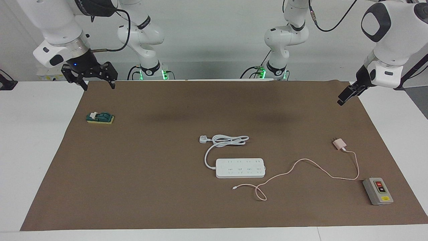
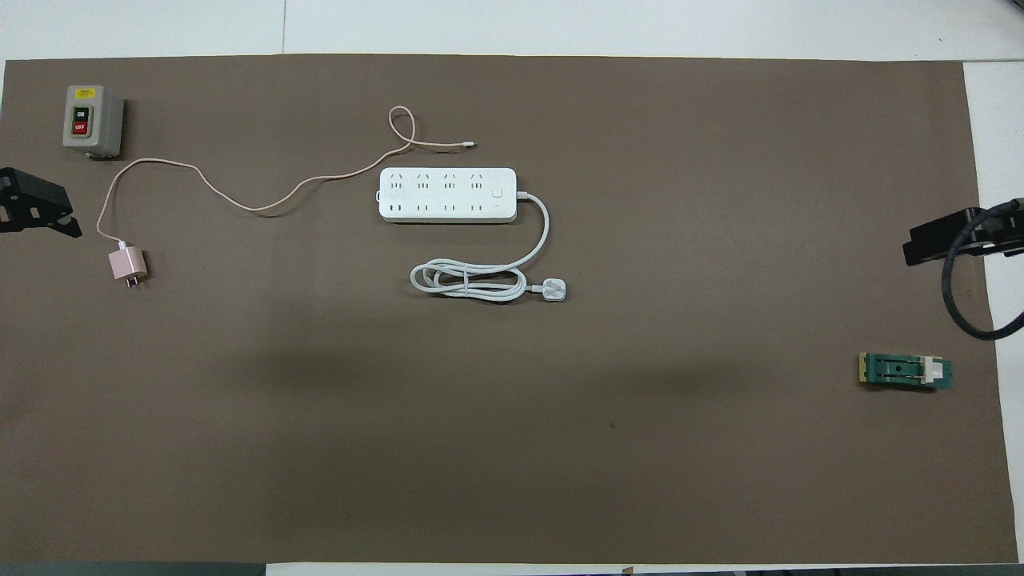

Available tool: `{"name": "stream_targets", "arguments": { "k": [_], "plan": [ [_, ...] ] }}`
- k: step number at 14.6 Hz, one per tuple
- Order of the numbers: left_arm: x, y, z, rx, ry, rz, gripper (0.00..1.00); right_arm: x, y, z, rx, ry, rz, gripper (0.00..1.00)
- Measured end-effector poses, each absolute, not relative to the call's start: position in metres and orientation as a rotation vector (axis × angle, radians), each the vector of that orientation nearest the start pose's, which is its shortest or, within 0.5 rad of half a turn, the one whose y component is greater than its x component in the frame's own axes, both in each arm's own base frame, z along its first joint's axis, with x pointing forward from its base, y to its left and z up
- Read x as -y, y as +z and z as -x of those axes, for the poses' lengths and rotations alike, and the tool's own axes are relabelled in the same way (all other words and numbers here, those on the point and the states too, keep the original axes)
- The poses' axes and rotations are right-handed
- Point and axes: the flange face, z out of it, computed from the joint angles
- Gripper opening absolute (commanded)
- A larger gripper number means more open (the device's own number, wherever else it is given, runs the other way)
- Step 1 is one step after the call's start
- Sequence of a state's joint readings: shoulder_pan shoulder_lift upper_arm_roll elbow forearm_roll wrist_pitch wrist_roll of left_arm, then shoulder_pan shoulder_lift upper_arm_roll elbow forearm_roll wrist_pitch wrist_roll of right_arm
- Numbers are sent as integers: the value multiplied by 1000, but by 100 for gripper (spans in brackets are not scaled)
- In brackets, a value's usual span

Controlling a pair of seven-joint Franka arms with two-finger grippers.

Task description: Unplug charger and place it aside

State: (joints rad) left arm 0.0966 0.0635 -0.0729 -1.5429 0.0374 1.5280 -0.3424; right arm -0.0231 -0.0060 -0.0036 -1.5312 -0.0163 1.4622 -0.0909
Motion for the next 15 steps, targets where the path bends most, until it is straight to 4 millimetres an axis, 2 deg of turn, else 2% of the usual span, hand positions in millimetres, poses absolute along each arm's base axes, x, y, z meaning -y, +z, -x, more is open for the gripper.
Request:
{"name": "stream_targets", "arguments": {
  "k": [6, 10, 15],
  "plan": [
    [-1, 611, -560, 344, 176, 3072, 100, 36, 632, -534, 45, 123, 3156, 100],
    [17, 629, -543, 257, 195, 3075, 100, 36, 631, -534, 44, 127, 3156, 100],
    [16, 632, -537, 152, 218, 3083, 100, 36, 632, -533, 44, 122, 3156, 100]
  ]
}}
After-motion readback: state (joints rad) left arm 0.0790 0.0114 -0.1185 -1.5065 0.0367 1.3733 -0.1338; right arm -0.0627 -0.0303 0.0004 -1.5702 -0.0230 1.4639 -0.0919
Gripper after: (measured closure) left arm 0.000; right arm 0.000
